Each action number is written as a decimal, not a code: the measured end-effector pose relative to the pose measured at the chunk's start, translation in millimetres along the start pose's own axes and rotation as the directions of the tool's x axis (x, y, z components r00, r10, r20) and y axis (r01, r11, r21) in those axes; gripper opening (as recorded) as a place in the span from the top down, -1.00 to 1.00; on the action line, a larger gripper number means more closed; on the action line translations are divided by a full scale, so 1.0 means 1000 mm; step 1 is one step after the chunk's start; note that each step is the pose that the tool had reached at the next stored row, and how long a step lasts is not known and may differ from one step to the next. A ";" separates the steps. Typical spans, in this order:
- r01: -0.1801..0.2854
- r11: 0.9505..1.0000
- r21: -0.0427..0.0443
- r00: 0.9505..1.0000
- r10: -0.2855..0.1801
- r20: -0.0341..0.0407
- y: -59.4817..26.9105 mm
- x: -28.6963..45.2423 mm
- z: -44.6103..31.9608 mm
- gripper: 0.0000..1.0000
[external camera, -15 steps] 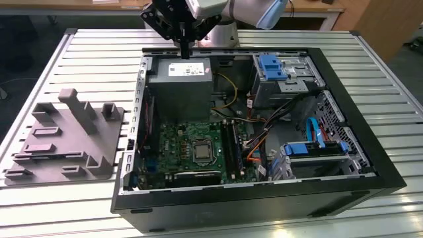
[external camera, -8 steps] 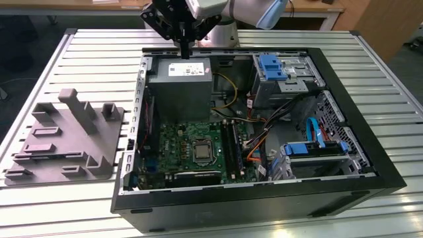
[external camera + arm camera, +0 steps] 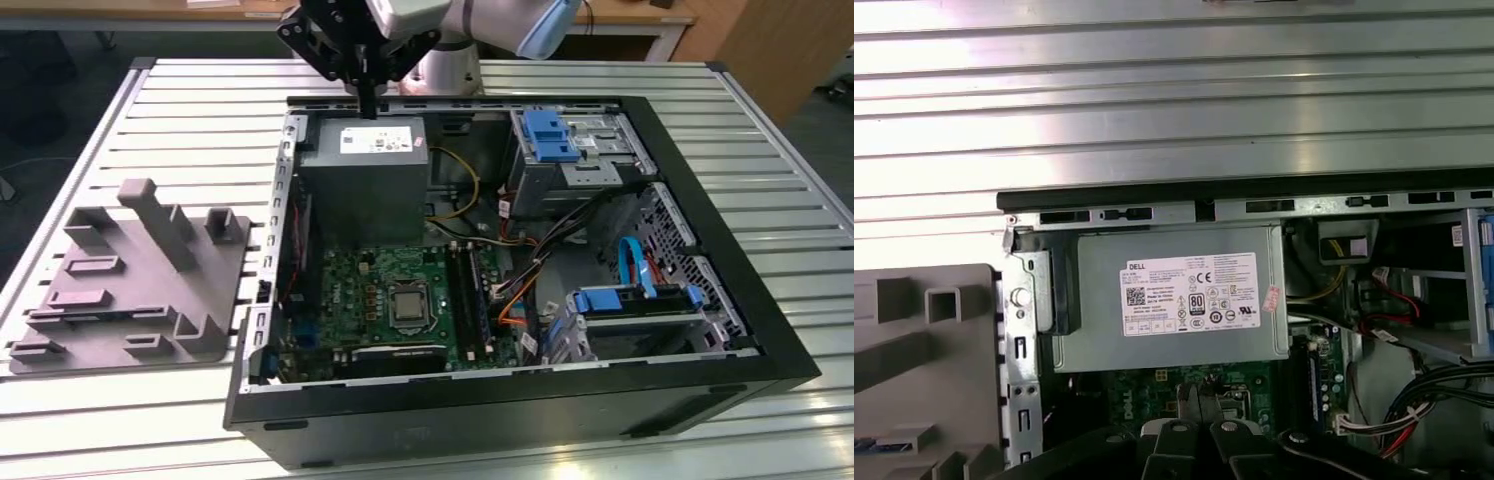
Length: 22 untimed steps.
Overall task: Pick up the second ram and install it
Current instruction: 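Reach for the second ram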
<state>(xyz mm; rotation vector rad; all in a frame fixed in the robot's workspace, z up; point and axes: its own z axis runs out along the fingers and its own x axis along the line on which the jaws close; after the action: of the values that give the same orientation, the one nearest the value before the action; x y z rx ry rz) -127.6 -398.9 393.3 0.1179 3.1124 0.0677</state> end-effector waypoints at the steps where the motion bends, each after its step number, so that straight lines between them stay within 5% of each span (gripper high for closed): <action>1: 0.000 1.000 0.000 1.000 0.000 0.000 -0.0001 0.0016 -0.0001 0.80; 22: 0.000 1.000 0.000 1.000 0.000 0.001 -0.0029 0.0382 -0.0009 0.80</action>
<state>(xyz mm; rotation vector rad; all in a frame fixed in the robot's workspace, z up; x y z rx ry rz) -165.9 -398.9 393.2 0.1179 3.1110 0.0677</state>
